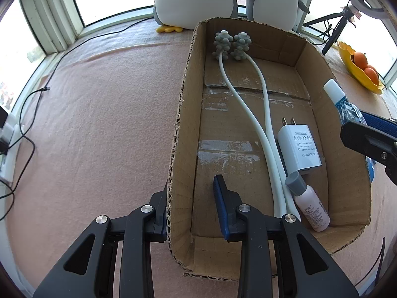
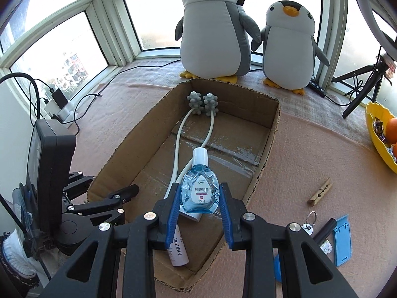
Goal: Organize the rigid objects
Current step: 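Carry the eye-drop bottle with the right gripper into the box and release, then move the right gripper to the keys on the ring and grasp them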
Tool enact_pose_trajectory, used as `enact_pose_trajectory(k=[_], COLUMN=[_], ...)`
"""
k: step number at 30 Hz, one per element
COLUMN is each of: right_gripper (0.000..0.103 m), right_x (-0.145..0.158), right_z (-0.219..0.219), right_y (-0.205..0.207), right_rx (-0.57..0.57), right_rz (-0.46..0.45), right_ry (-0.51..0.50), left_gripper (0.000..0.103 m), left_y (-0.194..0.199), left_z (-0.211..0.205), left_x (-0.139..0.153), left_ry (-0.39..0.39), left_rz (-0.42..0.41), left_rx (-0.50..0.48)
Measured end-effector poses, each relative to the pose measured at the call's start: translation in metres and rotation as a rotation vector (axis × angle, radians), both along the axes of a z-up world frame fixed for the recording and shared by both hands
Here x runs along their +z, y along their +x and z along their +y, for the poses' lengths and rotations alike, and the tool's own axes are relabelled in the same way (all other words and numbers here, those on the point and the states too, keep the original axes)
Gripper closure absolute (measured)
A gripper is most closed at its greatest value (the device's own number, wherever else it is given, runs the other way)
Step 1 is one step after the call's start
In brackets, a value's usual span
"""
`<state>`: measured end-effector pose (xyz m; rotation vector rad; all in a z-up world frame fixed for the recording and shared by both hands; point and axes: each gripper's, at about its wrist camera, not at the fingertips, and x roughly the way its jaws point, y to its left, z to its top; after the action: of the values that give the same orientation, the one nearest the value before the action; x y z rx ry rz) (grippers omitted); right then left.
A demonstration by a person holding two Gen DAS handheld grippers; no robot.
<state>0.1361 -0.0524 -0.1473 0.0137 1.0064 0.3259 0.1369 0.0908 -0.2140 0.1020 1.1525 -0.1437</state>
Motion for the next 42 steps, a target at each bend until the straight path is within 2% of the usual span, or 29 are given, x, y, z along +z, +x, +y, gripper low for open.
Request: enact_pose_trajectory(k=[9, 13, 24, 32, 42], right_gripper=[0.075, 0.058, 0.057, 0.057, 0.057], right_x=[-0.006, -0.002, 0.005, 0.015, 0.016], right_z=[0.013, 0.014, -0.001, -0.04, -0.126], right_y=[-0.004, -0.007, -0.011, -0.019, -0.031], right_rx=[0.031, 0.034, 0.004, -0.074, -0.211], right_rz=[0.011, -0.001, -0.009, -0.024, -0.007], right_ry=[-0.001, 0.008, 0.046, 0.074, 0.087], left_gripper=[0.074, 0.074, 0.074, 0.074, 0.074], left_y=[0.001, 0.001, 0.001, 0.001, 0.001], left_z=[0.0, 0.0, 0.0, 0.0, 0.0], left_x=[0.0, 0.0, -0.001, -0.001, -0.001], left_ry=[0.002, 0.003, 0.004, 0.003, 0.002], left_rz=[0.001, 0.0, -0.001, -0.001, 0.0], left_rx=[-0.002, -0.001, -0.002, -0.001, 0.0])
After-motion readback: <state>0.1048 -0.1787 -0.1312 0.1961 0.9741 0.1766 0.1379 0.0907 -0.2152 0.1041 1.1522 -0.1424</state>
